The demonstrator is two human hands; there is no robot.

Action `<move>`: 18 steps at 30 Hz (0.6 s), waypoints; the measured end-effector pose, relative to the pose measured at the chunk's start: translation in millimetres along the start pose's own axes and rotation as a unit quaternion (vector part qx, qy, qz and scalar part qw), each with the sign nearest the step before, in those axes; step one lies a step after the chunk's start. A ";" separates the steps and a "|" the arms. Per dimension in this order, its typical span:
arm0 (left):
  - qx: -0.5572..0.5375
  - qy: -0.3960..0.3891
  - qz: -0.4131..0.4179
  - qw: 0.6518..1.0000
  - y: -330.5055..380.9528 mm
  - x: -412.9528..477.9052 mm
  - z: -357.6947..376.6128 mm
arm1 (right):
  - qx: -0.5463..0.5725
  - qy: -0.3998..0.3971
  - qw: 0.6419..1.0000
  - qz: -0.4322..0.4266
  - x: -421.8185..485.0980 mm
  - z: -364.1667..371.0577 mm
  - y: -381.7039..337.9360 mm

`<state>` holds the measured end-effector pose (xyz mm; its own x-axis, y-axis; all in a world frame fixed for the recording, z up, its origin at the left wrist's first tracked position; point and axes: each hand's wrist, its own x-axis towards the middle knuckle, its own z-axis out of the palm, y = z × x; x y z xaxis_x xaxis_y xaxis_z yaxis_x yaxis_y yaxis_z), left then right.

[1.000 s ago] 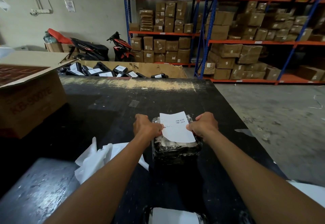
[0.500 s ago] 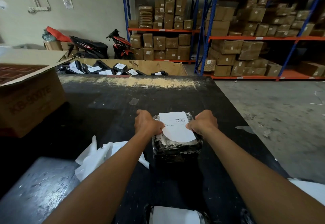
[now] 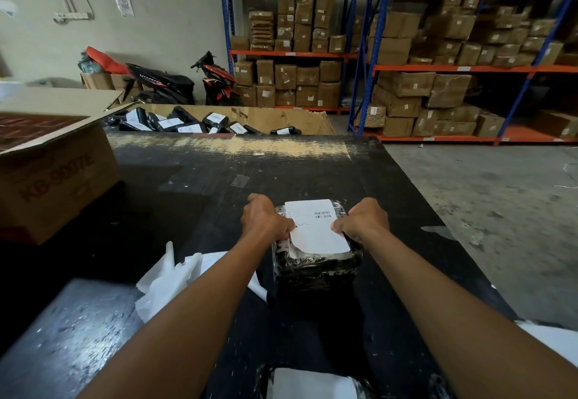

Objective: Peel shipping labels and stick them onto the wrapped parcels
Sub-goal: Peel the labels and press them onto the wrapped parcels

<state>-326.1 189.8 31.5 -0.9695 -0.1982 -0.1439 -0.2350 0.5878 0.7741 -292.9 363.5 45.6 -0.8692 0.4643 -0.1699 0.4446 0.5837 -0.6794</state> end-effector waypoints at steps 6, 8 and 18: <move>0.022 -0.008 0.002 1.000 -9.2 1.9 -5.0 | 0.042 -0.026 0.998 0.024 6.2 -5.3 18.1; 0.012 -0.014 -0.008 1.000 -14.9 1.4 -6.9 | 0.038 -0.034 0.998 0.023 7.5 -4.1 18.8; -0.023 0.003 0.033 0.999 -28.3 -2.9 1.6 | 0.039 -0.019 0.999 0.014 6.3 1.3 21.3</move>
<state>-316.7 175.0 9.0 -0.9825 -0.1639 -0.0880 -0.1665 0.5636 0.8091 -289.1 378.0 29.1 -0.8647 0.4538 -0.2153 0.4522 0.5168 -0.7269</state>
